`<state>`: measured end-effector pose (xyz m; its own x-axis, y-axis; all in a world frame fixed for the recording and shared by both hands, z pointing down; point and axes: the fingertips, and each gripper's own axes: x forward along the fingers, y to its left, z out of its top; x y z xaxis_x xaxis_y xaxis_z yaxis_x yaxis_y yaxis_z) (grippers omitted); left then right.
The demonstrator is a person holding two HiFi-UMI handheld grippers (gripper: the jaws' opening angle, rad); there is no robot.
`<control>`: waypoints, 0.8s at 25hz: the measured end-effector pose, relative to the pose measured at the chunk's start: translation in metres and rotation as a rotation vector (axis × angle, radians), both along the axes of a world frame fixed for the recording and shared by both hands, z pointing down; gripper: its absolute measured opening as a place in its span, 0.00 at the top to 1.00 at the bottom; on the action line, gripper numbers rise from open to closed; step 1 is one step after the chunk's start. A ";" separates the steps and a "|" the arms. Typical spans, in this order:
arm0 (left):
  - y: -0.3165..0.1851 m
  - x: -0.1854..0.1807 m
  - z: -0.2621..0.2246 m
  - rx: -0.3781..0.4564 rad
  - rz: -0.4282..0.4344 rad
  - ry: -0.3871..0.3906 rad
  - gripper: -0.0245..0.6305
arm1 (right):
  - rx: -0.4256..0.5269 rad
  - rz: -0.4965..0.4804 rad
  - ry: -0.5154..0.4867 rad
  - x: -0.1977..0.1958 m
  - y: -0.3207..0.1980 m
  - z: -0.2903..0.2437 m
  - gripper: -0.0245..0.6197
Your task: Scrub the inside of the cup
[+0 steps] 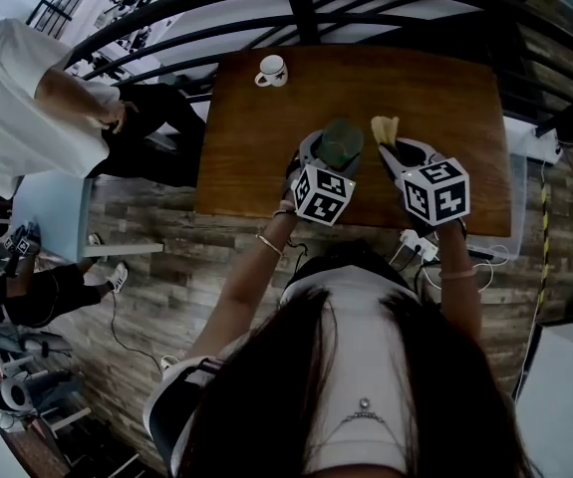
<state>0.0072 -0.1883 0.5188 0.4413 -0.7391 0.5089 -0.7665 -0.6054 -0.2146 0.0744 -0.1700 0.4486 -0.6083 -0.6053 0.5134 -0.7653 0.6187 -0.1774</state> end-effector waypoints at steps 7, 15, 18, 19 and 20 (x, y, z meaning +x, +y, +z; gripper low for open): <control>-0.001 -0.004 0.001 -0.017 -0.035 0.032 0.43 | 0.010 0.064 0.000 0.011 -0.006 0.010 0.84; 0.000 -0.007 -0.003 -0.032 -0.073 0.073 0.43 | 0.023 0.101 0.024 0.015 -0.007 0.019 0.84; 0.000 -0.009 -0.006 -0.036 -0.091 0.091 0.43 | 0.030 0.117 0.044 0.017 -0.007 0.022 0.84; 0.000 -0.010 -0.007 -0.037 -0.096 0.095 0.43 | 0.034 0.123 0.052 0.018 -0.007 0.022 0.84; 0.000 -0.011 -0.008 -0.038 -0.101 0.099 0.43 | 0.036 0.128 0.058 0.020 -0.007 0.023 0.84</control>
